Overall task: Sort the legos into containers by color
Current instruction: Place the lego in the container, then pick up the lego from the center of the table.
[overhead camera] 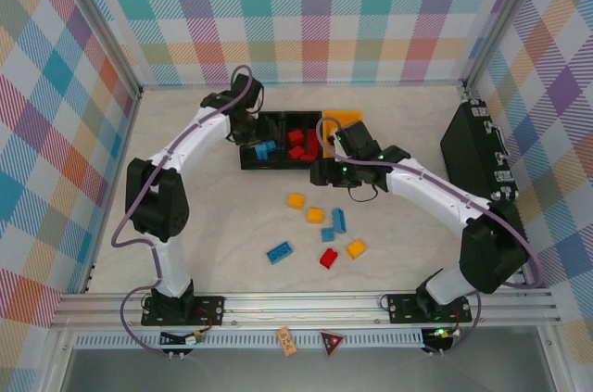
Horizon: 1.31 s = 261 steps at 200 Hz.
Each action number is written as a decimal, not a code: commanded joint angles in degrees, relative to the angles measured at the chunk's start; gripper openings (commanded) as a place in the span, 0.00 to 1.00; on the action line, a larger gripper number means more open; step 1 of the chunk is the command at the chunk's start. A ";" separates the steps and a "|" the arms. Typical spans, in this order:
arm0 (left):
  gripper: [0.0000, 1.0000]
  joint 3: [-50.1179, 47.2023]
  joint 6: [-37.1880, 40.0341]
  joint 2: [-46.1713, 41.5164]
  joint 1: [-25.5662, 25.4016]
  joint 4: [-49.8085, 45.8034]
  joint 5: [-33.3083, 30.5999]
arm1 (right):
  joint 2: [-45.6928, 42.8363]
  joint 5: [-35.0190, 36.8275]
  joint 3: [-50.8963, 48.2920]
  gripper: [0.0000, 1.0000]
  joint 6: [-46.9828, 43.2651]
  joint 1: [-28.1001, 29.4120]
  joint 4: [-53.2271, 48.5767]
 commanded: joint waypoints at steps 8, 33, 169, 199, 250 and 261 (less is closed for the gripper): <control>0.53 -6.00 0.92 -5.66 -1.34 2.08 1.68 | -1.19 0.29 -1.14 0.60 -0.87 -0.37 -2.64; 0.53 -12.52 0.05 -10.12 -2.06 4.55 1.94 | 0.13 -0.88 -1.43 0.60 0.03 -0.22 -2.05; 0.56 -42.72 -7.04 -32.58 -1.91 5.62 -2.31 | 20.91 -7.94 9.54 0.62 2.16 5.34 -1.33; 0.56 -44.67 -7.96 -33.19 -1.93 6.26 -2.17 | 24.83 -8.19 12.55 0.62 1.92 6.48 -2.89; 0.55 -46.11 -8.94 -33.14 -1.90 7.10 -1.59 | 29.68 -6.70 17.48 0.63 3.19 7.21 -5.34; 0.55 -46.37 -9.05 -33.17 -1.96 7.13 -1.53 | 30.84 -6.15 18.97 0.63 3.53 7.30 -6.17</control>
